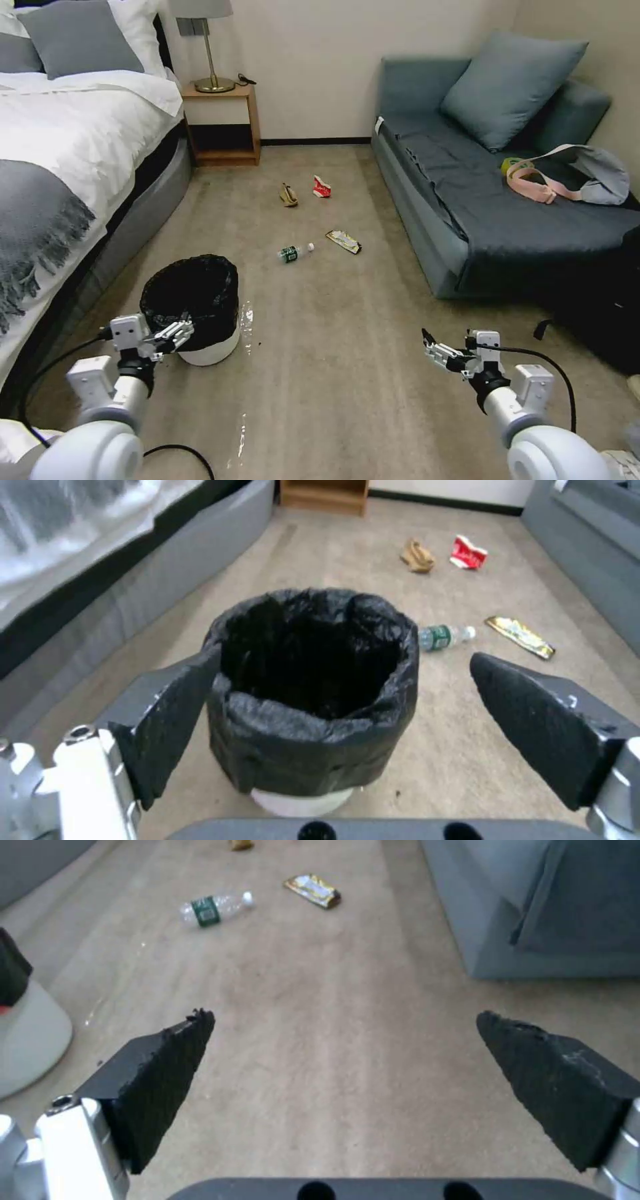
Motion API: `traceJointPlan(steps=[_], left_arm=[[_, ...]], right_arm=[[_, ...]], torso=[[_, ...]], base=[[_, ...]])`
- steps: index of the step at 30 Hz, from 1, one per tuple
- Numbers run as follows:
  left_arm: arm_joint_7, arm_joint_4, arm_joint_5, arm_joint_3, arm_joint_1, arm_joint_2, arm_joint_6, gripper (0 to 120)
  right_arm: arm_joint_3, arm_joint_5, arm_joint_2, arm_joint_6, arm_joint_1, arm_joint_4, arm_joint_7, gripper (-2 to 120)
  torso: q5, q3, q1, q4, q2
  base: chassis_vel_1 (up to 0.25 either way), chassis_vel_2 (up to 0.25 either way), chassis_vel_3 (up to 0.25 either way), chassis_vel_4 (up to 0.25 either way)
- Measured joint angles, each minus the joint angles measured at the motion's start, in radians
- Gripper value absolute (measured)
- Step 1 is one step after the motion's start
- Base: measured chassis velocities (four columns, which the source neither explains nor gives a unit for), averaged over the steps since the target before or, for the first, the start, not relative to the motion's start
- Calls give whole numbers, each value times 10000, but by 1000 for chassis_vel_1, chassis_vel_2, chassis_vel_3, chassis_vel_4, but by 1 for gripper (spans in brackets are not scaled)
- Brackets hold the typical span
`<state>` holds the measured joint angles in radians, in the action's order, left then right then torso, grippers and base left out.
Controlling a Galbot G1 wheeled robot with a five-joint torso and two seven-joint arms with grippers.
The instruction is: Pick up the trash bin, then pick up the garbage on the floor and place it into the trash bin.
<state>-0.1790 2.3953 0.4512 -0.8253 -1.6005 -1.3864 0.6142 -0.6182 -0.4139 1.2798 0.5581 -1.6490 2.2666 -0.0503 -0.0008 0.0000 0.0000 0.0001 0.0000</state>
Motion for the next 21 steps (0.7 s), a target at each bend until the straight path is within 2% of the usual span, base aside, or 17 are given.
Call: traceJointPlan(steps=[1, 3, 4, 6, 13, 18, 21], left_arm=[[-84, 89, 218, -138, 3, 15, 106, 100], [-119, 97, 263, -175, 11, 15, 139, 100], [-143, 94, 267, -189, 29, 15, 160, 100], [-155, 54, 250, -194, 56, 9, 161, 100], [-181, -201, 195, -192, 245, 79, 167, 100], [-385, -510, 476, -355, 685, 402, 322, 100], [-753, -876, 1198, -623, 1250, 907, 647, 100]], right_arm=[[31, 47, 3, -70, -13, -59, 25, 100], [46, 87, 3, -120, -12, -95, 51, 100], [47, 138, 2, -171, -13, -127, 79, 100], [58, 190, -14, -231, -10, -160, 116, 100], [58, 254, -27, -366, -13, -230, 158, 100], [59, 309, -35, -472, -60, -258, 169, 100], [48, 318, -61, -531, -70, -265, 173, 100]], torso=[[14, 0, -1, -2, 0], [13, 0, 0, 0, 0], [0, 0, -1, 0, 0], [12, 0, 0, -1, 0], [5, 0, 0, 0, 0], [6, 0, -1, -1, 0], [6, 0, 0, -1, 0]], base=[[0, 0, 0, 0], [0, 0, 0, 0], [0, 0, 0, 0], [0, 0, 0, 0], [0, 0, 0, 0], [0, 0, 0, 0], [0, 0, 0, 0]])
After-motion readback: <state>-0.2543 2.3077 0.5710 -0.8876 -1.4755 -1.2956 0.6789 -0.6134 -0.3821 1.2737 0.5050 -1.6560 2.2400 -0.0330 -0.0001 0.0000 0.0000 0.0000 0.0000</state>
